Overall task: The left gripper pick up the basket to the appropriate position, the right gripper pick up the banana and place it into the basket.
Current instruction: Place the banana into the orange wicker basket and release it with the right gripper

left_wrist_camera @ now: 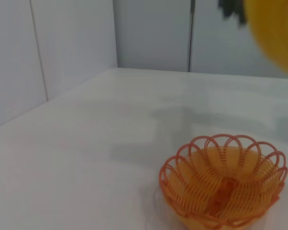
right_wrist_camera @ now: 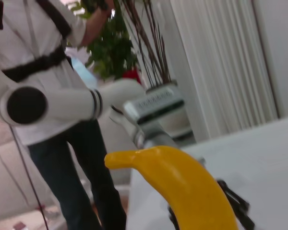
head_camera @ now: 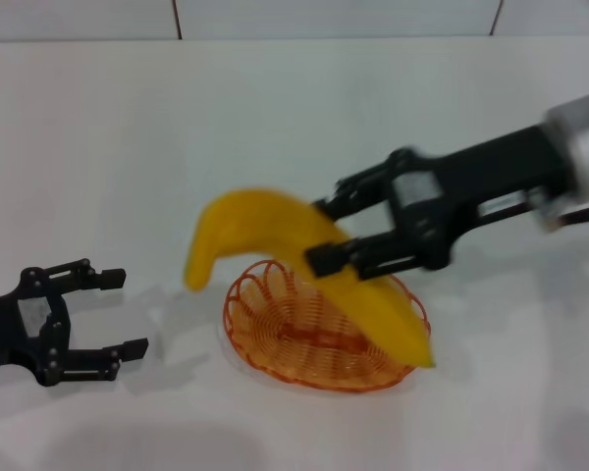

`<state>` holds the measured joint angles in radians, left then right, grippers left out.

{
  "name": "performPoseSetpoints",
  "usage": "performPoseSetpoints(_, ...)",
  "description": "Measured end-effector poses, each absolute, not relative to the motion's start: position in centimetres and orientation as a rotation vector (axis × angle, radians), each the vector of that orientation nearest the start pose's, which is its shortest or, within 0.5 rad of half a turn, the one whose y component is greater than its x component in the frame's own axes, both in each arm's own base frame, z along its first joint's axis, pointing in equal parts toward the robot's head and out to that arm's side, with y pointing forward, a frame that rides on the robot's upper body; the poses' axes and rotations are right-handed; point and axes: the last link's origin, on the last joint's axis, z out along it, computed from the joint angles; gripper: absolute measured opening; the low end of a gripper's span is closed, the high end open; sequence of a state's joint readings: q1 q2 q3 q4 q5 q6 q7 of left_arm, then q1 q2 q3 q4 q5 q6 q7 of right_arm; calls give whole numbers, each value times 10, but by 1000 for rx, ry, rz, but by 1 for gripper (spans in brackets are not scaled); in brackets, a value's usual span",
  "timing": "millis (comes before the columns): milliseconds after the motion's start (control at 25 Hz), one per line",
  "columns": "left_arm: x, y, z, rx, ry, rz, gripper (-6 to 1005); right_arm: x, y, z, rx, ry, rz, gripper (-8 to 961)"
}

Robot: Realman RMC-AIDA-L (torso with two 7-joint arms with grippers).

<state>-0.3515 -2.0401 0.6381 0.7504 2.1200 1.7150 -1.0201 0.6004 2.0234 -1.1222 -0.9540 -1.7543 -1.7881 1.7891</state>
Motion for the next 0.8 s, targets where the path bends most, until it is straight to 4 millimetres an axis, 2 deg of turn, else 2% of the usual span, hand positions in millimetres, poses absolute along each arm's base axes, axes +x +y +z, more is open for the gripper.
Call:
performPoseSetpoints(200,-317,269,27,-2803,-244,-495,876,162,330,-24,-3207,512,420,505)
performPoseSetpoints(360,-316,270,26,-2807,-247,-503,876,165,330,-38,-3227,517,201,506)
performPoseSetpoints(520,-316,270,26,-2807,-247,-504,876,164,328,-42,-3245,498,144,508)
performPoseSetpoints(800,-316,270,26,-2807,-247,-503,877,161,332,-39,-3233,484,150,510)
